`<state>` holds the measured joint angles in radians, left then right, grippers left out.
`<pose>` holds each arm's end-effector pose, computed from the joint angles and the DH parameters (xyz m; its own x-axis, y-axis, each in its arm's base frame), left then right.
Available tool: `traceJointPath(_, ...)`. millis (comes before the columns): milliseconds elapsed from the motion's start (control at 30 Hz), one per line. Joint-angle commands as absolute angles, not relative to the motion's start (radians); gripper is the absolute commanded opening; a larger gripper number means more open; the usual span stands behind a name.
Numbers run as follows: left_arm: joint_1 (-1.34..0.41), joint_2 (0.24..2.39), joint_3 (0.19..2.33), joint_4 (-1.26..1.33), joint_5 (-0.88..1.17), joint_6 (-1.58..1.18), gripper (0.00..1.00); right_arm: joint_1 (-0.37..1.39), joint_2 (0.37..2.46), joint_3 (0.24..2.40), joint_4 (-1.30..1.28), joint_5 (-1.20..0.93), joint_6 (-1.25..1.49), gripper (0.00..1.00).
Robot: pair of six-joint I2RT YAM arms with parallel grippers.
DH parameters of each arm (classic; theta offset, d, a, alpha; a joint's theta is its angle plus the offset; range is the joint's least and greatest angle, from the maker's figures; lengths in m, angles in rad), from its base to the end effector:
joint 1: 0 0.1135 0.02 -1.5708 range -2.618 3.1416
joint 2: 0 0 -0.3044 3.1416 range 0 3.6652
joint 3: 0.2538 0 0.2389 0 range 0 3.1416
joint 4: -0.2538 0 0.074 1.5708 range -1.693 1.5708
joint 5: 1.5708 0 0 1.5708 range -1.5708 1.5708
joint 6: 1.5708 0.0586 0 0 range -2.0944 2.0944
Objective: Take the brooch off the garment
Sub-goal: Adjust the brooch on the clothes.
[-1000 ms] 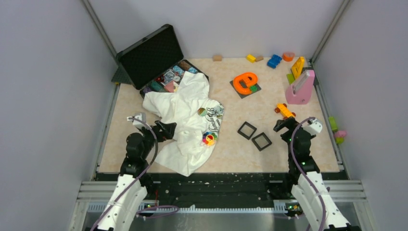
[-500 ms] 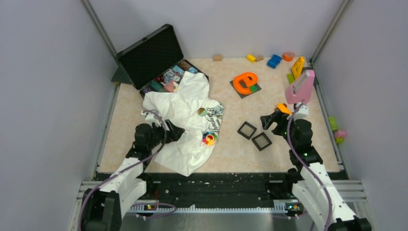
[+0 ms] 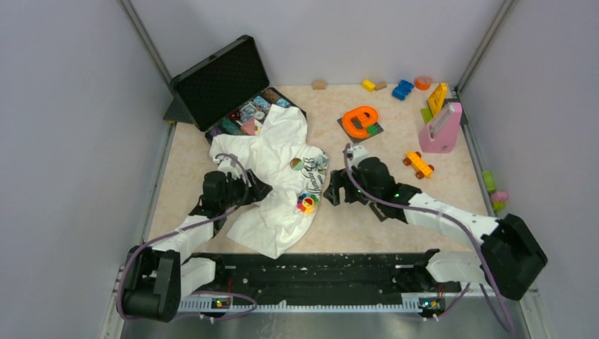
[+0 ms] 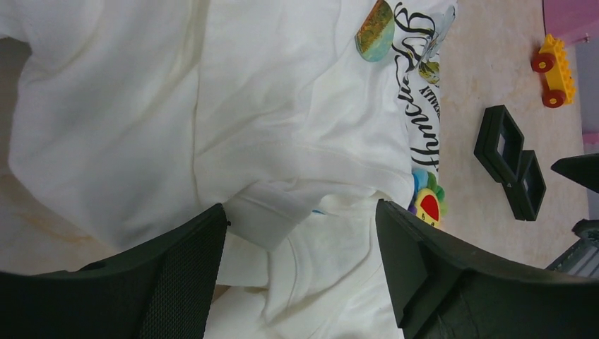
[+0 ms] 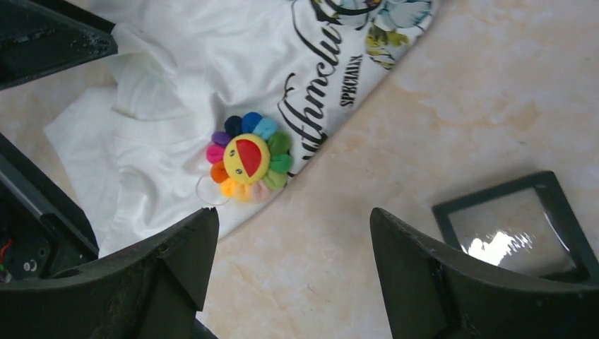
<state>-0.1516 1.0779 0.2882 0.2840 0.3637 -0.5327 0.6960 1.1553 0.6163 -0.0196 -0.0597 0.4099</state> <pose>0.1886 -0.0499 0.1973 -0.6404 -0.3823 -0.6661 0.1434 0.7925 -0.5927 0.1810 0.1557 0.2546 -0.6436 -0.0193 -0.7651 -0.4605 0.8083 0.3669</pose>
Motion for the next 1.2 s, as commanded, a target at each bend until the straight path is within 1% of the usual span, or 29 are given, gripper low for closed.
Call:
traceJointPath(0,-0.155,1.123,0.347,0.301,0.401,-0.533,0.77,0.796,1.306,0.766,-0.035,-0.003,0.326,0.78)
traceJointPath(33,-0.155,1.130,0.353,0.298,0.406,-0.530,0.72,0.802,1.337,0.783,-0.032,-0.009,0.327,0.76)
traceJointPath(133,-0.155,1.121,0.355,0.285,0.404,-0.524,0.51,0.804,1.410,0.807,-0.009,-0.023,0.345,0.75)
traceJointPath(167,-0.155,1.111,0.352,0.282,0.395,-0.525,0.47,0.806,1.430,0.815,-0.009,-0.022,0.349,0.75)
traceJointPath(200,-0.155,1.099,0.350,0.278,0.384,-0.526,0.44,0.805,1.445,0.823,-0.008,-0.019,0.349,0.75)
traceJointPath(267,-0.155,1.080,0.348,0.259,0.358,-0.529,0.42,0.806,1.471,0.843,-0.008,-0.004,0.345,0.75)
traceJointPath(300,-0.155,1.071,0.348,0.251,0.344,-0.527,0.38,0.805,1.481,0.854,0.006,-0.003,0.340,0.75)
traceJointPath(367,-0.155,1.054,0.345,0.242,0.323,-0.529,0.35,0.805,1.514,0.888,0.026,-0.003,0.332,0.71)
traceJointPath(433,-0.155,1.040,0.341,0.235,0.308,-0.528,0.35,0.806,1.575,0.943,0.022,-0.003,0.315,0.70)
traceJointPath(500,-0.155,1.025,0.340,0.227,0.296,-0.526,0.35,0.804,1.628,1.003,0.008,0.038,0.308,0.66)
traceJointPath(600,-0.155,1.001,0.335,0.215,0.282,-0.522,0.35,0.804,1.700,1.089,0.002,0.054,0.296,0.64)
traceJointPath(800,-0.155,0.952,0.320,0.219,0.277,-0.508,0.42,0.805,1.799,1.205,-0.029,0.084,0.292,0.63)
traceJointPath(867,-0.155,0.934,0.316,0.220,0.284,-0.503,0.45,0.805,1.837,1.244,-0.028,0.100,0.275,0.61)
traceJointPath(1000,-0.156,0.894,0.304,0.221,0.285,-0.497,0.47,0.804,1.924,1.354,-0.090,0.125,0.251,0.59)
traceJointPath(1100,-0.156,0.866,0.294,0.231,0.297,-0.494,0.48,0.804,1.954,1.385,-0.115,0.127,0.250,0.58)
traceJointPath(1167,-0.158,0.856,0.284,0.252,0.327,-0.489,0.49,0.805,1.934,1.368,-0.141,0.120,0.256,0.58)
